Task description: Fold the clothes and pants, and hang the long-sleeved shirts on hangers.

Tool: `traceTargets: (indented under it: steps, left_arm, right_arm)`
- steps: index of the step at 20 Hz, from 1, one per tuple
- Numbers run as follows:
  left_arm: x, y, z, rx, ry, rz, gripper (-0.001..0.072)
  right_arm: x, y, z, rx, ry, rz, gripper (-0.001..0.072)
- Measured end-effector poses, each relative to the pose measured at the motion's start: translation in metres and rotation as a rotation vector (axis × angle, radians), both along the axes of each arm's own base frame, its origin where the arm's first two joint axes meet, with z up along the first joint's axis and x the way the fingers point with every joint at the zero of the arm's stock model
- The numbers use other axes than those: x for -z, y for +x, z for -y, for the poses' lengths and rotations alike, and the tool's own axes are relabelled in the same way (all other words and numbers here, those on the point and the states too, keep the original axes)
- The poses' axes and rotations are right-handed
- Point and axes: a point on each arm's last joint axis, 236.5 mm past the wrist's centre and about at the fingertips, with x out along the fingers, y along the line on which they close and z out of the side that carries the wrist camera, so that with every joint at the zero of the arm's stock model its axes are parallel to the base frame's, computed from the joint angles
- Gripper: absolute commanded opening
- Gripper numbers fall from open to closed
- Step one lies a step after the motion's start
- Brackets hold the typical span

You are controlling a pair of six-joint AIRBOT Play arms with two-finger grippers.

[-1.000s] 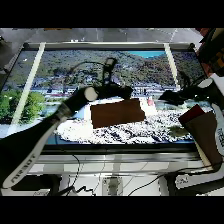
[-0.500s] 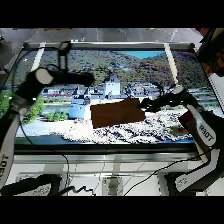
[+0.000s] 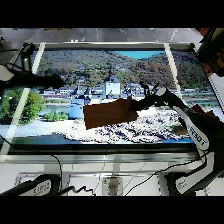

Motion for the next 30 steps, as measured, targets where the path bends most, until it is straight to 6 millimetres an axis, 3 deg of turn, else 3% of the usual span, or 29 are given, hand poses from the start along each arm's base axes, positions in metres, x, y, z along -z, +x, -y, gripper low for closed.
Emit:
traceTargets:
  steps: [1, 2, 4, 6, 9, 12, 15, 19, 20, 21, 22, 23, 24, 25, 26, 27, 28, 30]
  left_arm:
    - [-0.002, -0.008, -0.017, -0.021, 0.035, -0.012, 0.0224]
    - [-0.005, -0.016, -0.033, -0.044, 0.076, -0.02, 0.0155]
    - [-0.014, -0.032, -0.062, -0.089, 0.157, -0.021, 0.0151]
    - [-0.025, -0.045, -0.084, -0.126, 0.228, -0.013, 0.0152]
    - [-0.039, -0.059, -0.102, -0.163, 0.298, 0.008, 0.0152]
    - [-0.046, -0.066, -0.109, -0.179, 0.326, 0.016, 0.0152]
    - [-0.048, -0.069, -0.112, -0.185, 0.341, 0.017, 0.0151]
    - [-0.049, -0.069, -0.113, -0.187, 0.345, 0.019, 0.0151]
    - [-0.049, -0.07, -0.113, -0.187, 0.346, 0.019, 0.0151]
    - [-0.049, -0.07, -0.114, -0.188, 0.347, 0.018, 0.0151]
    - [-0.049, -0.07, -0.114, -0.188, 0.347, 0.018, 0.0151]
    - [-0.049, -0.07, -0.114, -0.188, 0.347, 0.018, 0.0151]
    - [-0.049, -0.07, -0.114, -0.188, 0.347, 0.019, 0.0151]
    - [-0.049, -0.07, -0.114, -0.188, 0.347, 0.018, 0.0151]
    - [-0.049, -0.07, -0.114, -0.188, 0.347, 0.019, 0.0151]
    - [-0.049, -0.07, -0.114, -0.188, 0.347, 0.019, 0.0151]
    - [-0.049, -0.07, -0.114, -0.188, 0.347, 0.019, 0.0151]
    - [-0.049, -0.07, -0.114, -0.188, 0.347, 0.019, 0.0151]
  right_arm:
    - [-0.012, 0.005, 0.005, 0.01, 0.0, 0.027, 0.0013]
    - [-0.028, 0.012, 0.017, 0.032, -0.008, 0.066, 0.0013]
    - [-0.06, 0.025, 0.048, 0.11, -0.03, 0.126, 0.0013]
    - [-0.099, 0.03, 0.091, 0.21, -0.058, 0.182, 0.0013]
    - [-0.155, 0.015, 0.174, 0.378, -0.136, 0.239, 0.0013]
    - [-0.197, -0.029, 0.256, 0.552, -0.257, 0.248, 0.0013]
    - [-0.224, -0.095, 0.333, 0.787, -0.389, 0.191, 0.0013]
    - [-0.243, -0.195, 0.402, 1.14, -0.523, 0.049, 0.0015]
    - [-0.245, -0.215, 0.413, 1.206, -0.544, 0.019, 0.0095]
    - [-0.245, -0.235, 0.423, 1.272, -0.568, -0.019, 0.0349]
    - [-0.247, -0.25, 0.43, 1.321, -0.585, -0.038, 0.0542]
    - [-0.247, -0.26, 0.433, 1.355, -0.587, -0.058, 0.0547]
    - [-0.248, -0.265, 0.435, 1.378, -0.585, -0.065, 0.054]
    - [-0.248, -0.27, 0.436, 1.398, -0.582, -0.07, 0.0413]
    - [-0.249, -0.272, 0.437, 1.411, -0.58, -0.072, 0.0191]
    - [-0.25, -0.272, 0.438, 1.42, -0.572, -0.066, 0.0066]
    - [-0.25, -0.269, 0.436, 1.423, -0.554, -0.056, 0.0014]
    - [-0.254, -0.255, 0.432, 1.403, -0.525, -0.015, 0.0013]
